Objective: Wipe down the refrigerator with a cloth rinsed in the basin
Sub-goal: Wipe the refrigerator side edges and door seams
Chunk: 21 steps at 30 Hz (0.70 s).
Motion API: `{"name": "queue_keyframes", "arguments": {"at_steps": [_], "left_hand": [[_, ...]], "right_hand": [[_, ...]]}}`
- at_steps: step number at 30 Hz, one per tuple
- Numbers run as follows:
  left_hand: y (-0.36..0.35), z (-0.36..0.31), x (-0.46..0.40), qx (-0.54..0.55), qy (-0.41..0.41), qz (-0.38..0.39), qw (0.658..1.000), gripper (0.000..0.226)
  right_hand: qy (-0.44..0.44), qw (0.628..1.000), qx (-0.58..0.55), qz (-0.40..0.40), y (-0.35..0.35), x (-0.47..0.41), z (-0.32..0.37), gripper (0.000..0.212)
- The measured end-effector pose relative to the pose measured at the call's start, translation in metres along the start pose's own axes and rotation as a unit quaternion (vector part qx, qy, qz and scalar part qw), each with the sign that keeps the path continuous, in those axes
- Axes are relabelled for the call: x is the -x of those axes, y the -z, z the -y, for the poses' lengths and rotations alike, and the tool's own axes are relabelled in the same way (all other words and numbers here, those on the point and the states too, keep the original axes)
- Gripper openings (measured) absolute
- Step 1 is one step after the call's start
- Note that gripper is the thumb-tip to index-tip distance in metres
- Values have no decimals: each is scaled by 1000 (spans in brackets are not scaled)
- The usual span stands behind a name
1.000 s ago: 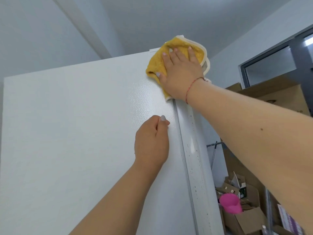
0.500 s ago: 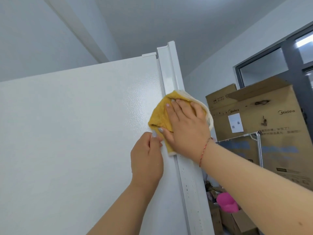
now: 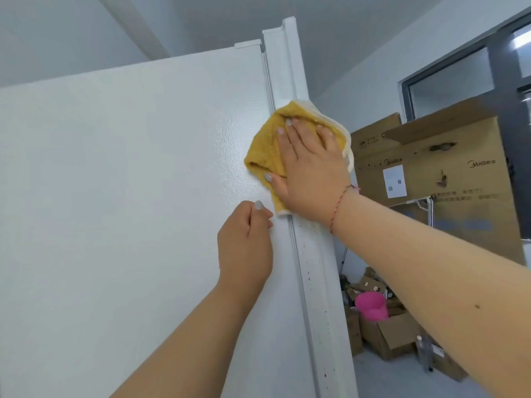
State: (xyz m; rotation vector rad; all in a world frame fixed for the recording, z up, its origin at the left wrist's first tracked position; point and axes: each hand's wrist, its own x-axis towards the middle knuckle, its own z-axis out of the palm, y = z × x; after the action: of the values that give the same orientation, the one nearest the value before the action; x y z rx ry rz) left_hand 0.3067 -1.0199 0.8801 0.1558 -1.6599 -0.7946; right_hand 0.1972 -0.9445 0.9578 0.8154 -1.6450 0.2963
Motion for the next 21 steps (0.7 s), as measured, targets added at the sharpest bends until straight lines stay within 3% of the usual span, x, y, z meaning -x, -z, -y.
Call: {"name": "queue_keyframes", "arguments": {"at_steps": [4, 10, 17, 21], "left_hand": [[3, 7, 12, -12, -10, -25, 1000, 29], [4, 15, 43, -37, 23, -33, 998, 22], [0, 26, 78, -40, 36, 120, 991, 21], [-2, 39, 90, -10, 92, 149, 984, 25]], "right_hand": [[-2, 1000, -9, -11, -26, 75, 21, 75], [-12, 999, -2, 44, -48, 166, 50, 77], [-13, 994, -5, 112, -61, 250, 72, 79], [-13, 988, -34, 151, -58, 279, 75, 74]]}}
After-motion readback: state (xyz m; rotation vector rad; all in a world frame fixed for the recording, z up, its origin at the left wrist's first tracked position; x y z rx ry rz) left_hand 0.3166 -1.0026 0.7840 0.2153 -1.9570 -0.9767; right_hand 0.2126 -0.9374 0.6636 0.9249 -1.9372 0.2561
